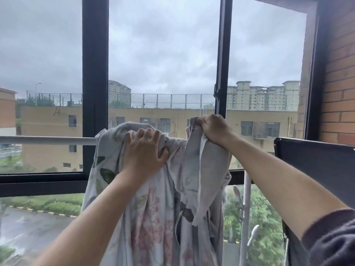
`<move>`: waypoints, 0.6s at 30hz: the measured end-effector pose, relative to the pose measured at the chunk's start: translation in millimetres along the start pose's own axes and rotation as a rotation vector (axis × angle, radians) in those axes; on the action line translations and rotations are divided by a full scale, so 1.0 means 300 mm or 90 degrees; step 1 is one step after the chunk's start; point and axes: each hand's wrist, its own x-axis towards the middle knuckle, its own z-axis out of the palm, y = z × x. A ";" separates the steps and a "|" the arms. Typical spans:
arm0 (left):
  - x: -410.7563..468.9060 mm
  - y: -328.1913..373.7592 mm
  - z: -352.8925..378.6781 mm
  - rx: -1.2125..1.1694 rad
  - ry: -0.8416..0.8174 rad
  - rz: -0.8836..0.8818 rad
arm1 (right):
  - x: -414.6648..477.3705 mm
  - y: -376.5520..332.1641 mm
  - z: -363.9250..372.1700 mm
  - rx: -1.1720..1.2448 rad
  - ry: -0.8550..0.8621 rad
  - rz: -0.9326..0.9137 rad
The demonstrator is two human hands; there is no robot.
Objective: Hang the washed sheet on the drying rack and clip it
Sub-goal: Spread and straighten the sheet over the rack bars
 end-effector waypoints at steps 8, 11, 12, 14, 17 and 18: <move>-0.001 -0.025 0.002 0.018 0.014 -0.002 | -0.009 -0.019 -0.008 0.024 -0.127 -0.011; -0.003 -0.017 -0.001 0.014 0.004 -0.002 | -0.096 -0.002 -0.034 0.052 -0.137 -0.084; -0.002 -0.013 0.000 0.007 0.001 -0.004 | -0.131 0.011 -0.032 0.050 -0.158 -0.095; -0.001 -0.007 0.000 -0.008 -0.004 -0.008 | -0.179 0.042 -0.023 0.038 -0.158 -0.095; -0.001 0.005 -0.004 -0.005 -0.009 -0.008 | -0.168 0.068 -0.011 0.044 -0.110 -0.091; -0.001 0.007 -0.007 -0.004 -0.008 -0.009 | -0.144 0.070 -0.012 0.064 -0.117 -0.075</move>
